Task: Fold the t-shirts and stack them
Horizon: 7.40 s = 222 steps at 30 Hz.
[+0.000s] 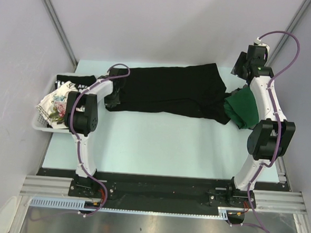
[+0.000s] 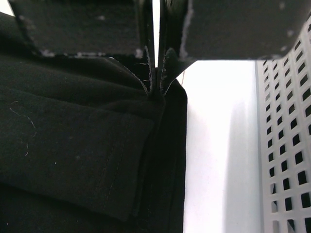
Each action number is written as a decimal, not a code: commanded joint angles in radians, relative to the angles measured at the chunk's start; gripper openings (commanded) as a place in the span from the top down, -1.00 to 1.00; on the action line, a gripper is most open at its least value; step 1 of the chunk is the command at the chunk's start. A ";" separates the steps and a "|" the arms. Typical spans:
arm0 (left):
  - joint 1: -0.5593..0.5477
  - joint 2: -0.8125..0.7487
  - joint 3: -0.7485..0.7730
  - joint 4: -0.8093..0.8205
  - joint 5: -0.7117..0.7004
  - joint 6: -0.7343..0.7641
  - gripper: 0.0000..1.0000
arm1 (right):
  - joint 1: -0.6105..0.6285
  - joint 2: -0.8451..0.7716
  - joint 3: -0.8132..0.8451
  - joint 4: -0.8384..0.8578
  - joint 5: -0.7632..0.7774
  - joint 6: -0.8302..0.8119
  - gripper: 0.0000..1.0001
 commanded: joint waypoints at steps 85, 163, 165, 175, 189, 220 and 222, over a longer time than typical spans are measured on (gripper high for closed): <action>0.101 -0.251 -0.259 -0.093 -0.048 0.046 1.00 | 0.190 0.046 -0.447 0.014 -0.032 0.003 0.65; 0.101 -0.188 -0.241 -0.108 -0.055 0.062 1.00 | 0.102 0.353 0.116 -0.008 0.031 -0.112 0.49; 0.101 -0.187 -0.241 -0.107 -0.052 0.064 1.00 | 0.105 0.285 0.071 0.003 0.025 -0.109 0.47; 0.101 -0.194 -0.244 -0.105 -0.040 0.062 1.00 | 0.136 0.062 -0.114 0.043 -0.018 -0.063 0.35; 0.101 -0.204 -0.244 -0.104 -0.025 0.059 1.00 | 0.174 0.034 -0.236 -0.029 -0.004 -0.020 0.32; 0.100 -0.195 -0.244 -0.105 -0.026 0.061 1.00 | 0.064 0.502 0.330 -0.092 -0.148 0.098 0.05; 0.100 -0.193 -0.242 -0.105 -0.026 0.062 1.00 | 0.062 0.513 0.327 -0.092 -0.159 0.106 0.05</action>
